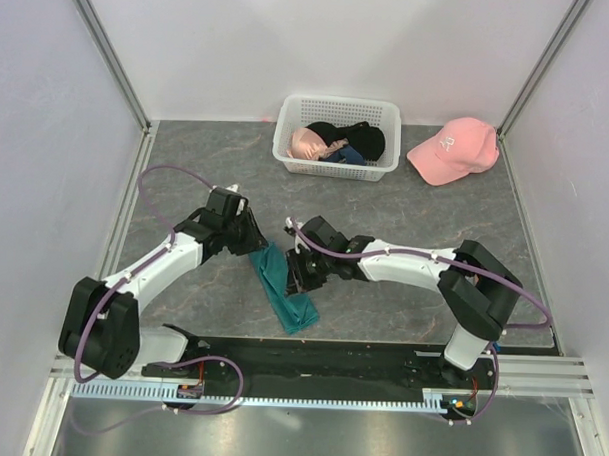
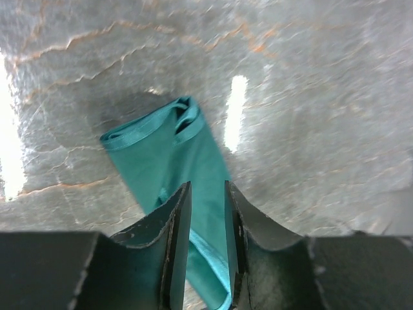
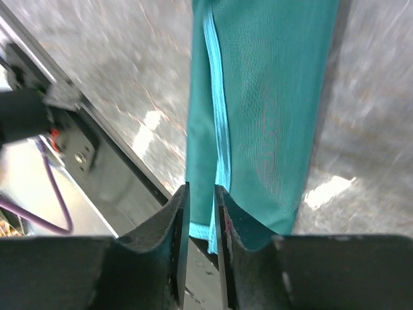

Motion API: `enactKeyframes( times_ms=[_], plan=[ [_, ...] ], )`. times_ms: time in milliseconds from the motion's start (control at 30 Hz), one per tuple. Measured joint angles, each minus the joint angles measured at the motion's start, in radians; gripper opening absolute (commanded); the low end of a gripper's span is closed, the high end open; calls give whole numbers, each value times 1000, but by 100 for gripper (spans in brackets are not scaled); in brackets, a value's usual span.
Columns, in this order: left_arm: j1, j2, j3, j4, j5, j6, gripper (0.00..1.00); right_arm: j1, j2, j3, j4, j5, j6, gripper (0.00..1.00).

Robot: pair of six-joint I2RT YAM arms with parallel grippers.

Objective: Fold the napkin into a case and place the utensils inside
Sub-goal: Smooth out the smaller rectangle-folded napkin at the center of the board, then pick up the smaller rectangle-folded napkin from the center of the board.

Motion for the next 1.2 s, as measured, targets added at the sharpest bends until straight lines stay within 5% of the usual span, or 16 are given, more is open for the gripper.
enactKeyframes(
  times_ms=[367,667,933,1200],
  plan=[
    [1,11,-10,-21,-28,6,23,-71,204,228,31,21,16,7],
    [77,-200,-107,-70,-51,-59,27,-60,269,294,-23,63,-39,33],
    [147,-440,-95,-157,-72,-111,30,-7,269,316,-125,113,-114,38],
    [153,-481,-50,-205,-70,-112,30,49,275,358,-173,163,-145,47]
  ],
)
